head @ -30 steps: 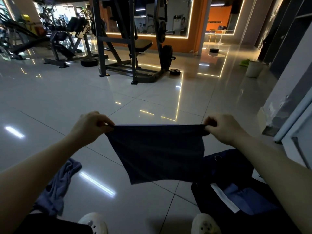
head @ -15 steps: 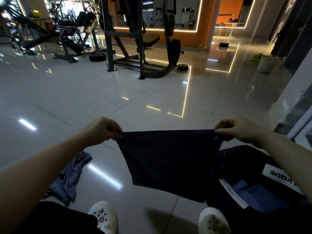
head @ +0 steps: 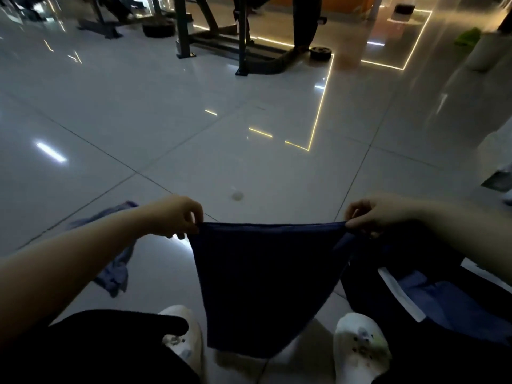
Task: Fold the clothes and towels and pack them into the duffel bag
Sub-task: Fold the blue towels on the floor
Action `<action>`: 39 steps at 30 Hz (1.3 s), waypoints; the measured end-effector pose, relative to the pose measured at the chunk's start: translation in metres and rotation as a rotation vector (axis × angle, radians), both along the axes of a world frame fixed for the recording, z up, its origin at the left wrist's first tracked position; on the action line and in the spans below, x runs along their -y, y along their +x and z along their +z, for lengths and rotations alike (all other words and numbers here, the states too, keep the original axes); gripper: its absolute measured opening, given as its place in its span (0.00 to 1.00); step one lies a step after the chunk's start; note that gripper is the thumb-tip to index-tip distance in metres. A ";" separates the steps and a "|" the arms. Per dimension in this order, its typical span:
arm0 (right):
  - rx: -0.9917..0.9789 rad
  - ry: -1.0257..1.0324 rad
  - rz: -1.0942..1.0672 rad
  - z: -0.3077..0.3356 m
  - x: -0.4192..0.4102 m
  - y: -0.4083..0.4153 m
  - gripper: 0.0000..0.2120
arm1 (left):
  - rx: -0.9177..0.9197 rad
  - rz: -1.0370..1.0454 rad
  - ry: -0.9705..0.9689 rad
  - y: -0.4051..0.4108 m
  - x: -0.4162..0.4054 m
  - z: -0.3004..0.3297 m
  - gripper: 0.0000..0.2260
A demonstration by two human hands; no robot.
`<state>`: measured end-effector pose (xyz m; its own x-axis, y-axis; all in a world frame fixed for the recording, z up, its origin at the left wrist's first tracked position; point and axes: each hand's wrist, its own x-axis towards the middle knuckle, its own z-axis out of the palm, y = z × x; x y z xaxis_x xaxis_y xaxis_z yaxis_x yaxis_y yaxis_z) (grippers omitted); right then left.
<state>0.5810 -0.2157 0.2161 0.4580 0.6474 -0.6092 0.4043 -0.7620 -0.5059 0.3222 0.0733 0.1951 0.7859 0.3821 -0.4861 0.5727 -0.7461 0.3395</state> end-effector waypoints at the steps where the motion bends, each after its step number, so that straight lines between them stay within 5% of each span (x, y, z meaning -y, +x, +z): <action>1: 0.017 -0.028 0.022 -0.013 -0.010 0.008 0.02 | -0.025 -0.044 0.069 0.008 -0.005 -0.012 0.03; 5: 0.080 -0.038 -0.025 -0.072 -0.056 0.044 0.04 | -0.021 -0.119 0.285 0.060 -0.044 -0.060 0.02; 11: 0.082 0.137 -0.247 -0.156 -0.115 0.096 0.04 | 0.038 0.012 0.366 0.134 -0.101 -0.128 0.03; 20: 0.122 0.318 -0.279 -0.226 -0.129 0.093 0.05 | 0.179 0.032 0.460 0.133 -0.122 -0.200 0.04; 23: 0.062 0.388 -0.376 -0.226 -0.129 0.083 0.03 | 0.274 0.162 0.367 0.122 -0.122 -0.207 0.04; 28: 0.068 0.662 -0.460 -0.188 -0.132 0.089 0.02 | 0.755 0.672 -0.279 0.126 -0.103 -0.177 0.07; 32: 0.199 0.754 -0.468 -0.151 -0.122 0.089 0.02 | 0.910 0.692 -0.338 0.119 -0.091 -0.148 0.07; 36: 0.275 0.573 -0.250 -0.113 -0.110 0.072 0.04 | 0.924 0.592 -0.371 0.105 -0.081 -0.102 0.08; 39: 0.288 0.509 -0.232 -0.073 -0.099 0.051 0.04 | 0.644 0.433 -0.291 0.086 -0.075 -0.060 0.09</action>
